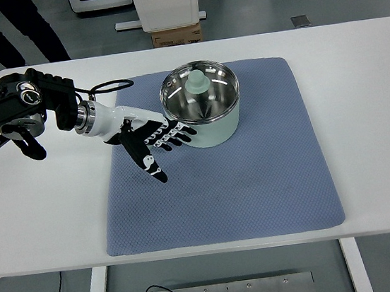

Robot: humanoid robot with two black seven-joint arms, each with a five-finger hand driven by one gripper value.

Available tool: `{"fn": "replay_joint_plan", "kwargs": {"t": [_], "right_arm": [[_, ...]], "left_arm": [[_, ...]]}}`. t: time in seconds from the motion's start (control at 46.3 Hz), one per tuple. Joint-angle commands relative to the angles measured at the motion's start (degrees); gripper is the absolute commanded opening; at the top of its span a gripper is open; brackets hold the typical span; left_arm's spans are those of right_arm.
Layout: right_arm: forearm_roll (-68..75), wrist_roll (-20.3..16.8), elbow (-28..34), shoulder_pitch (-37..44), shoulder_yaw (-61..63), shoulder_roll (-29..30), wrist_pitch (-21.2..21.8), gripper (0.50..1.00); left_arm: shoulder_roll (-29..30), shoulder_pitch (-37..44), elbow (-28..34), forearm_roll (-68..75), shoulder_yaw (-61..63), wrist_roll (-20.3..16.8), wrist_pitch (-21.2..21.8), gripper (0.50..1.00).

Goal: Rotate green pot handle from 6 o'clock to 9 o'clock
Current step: 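Push the pot body with the left hand to swing the handle toward the left arm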

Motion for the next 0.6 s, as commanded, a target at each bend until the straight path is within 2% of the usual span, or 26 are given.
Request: {"fn": "replay_joint_plan", "kwargs": {"t": [0.0, 0.583], "right_arm": [[0.0, 0.01, -0.01, 0.0, 0.01, 0.0, 0.0, 1.0], [0.0, 0.01, -0.01, 0.0, 0.01, 0.0, 0.0, 1.0]], "left_arm": [[0.49, -0.08, 0.24, 0.08, 0.08, 0.0, 0.0, 1.0], [2.6, 0.1, 5.87, 1.22, 0.08, 0.0, 0.0, 1.0]]}}
